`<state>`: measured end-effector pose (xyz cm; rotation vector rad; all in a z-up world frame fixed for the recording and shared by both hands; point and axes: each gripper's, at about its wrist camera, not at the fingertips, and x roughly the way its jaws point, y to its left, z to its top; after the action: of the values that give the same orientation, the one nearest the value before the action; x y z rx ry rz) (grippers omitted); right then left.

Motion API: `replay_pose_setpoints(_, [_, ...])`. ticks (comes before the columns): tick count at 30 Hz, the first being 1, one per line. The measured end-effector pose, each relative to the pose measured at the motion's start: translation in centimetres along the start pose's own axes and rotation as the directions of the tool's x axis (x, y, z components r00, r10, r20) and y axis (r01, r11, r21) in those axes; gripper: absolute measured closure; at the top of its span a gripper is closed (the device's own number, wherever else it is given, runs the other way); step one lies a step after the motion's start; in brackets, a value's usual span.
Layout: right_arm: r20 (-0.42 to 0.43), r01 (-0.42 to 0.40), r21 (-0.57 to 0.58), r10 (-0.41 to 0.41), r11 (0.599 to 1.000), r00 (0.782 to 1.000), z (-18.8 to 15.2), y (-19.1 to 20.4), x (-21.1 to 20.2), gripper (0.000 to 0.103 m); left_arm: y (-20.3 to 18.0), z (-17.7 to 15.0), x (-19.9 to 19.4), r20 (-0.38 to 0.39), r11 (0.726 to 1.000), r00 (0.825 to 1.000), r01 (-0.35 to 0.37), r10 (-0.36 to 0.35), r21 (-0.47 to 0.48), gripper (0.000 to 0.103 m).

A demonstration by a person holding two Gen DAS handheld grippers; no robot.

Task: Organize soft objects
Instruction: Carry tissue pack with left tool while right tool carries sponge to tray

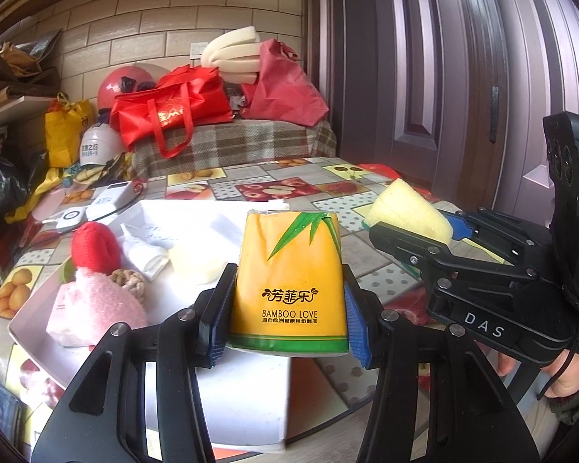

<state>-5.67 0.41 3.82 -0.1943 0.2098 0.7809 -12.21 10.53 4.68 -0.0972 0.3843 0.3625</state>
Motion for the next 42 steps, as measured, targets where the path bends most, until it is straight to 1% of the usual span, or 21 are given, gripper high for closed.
replay_pose_setpoints(20, [-0.022,-0.046,-0.027,0.045,0.999,0.999,0.5,1.9,1.7,0.061,4.6,-0.4,-0.5,-0.009,0.995,0.996,-0.087,0.087,-0.055,0.053])
replay_pose_setpoints(32, [-0.039,-0.068,-0.025,0.067,0.997,0.997,0.8,2.6,2.9,0.06,7.2,-0.5,-0.2,-0.022,0.987,0.993,-0.12,0.119,-0.107,0.053])
replay_pose_setpoints(38, [-0.051,-0.078,-0.011,0.077,0.997,0.996,0.9,2.8,3.8,0.06,8.1,-0.3,0.1,-0.024,0.983,0.988,-0.151,0.149,-0.107,0.053])
replay_pose_setpoints(42, [-0.062,-0.082,-0.01,0.081,0.997,0.995,1.2,3.3,4.5,0.06,9.3,-0.3,0.4,-0.03,0.976,0.985,-0.173,0.17,-0.131,0.053])
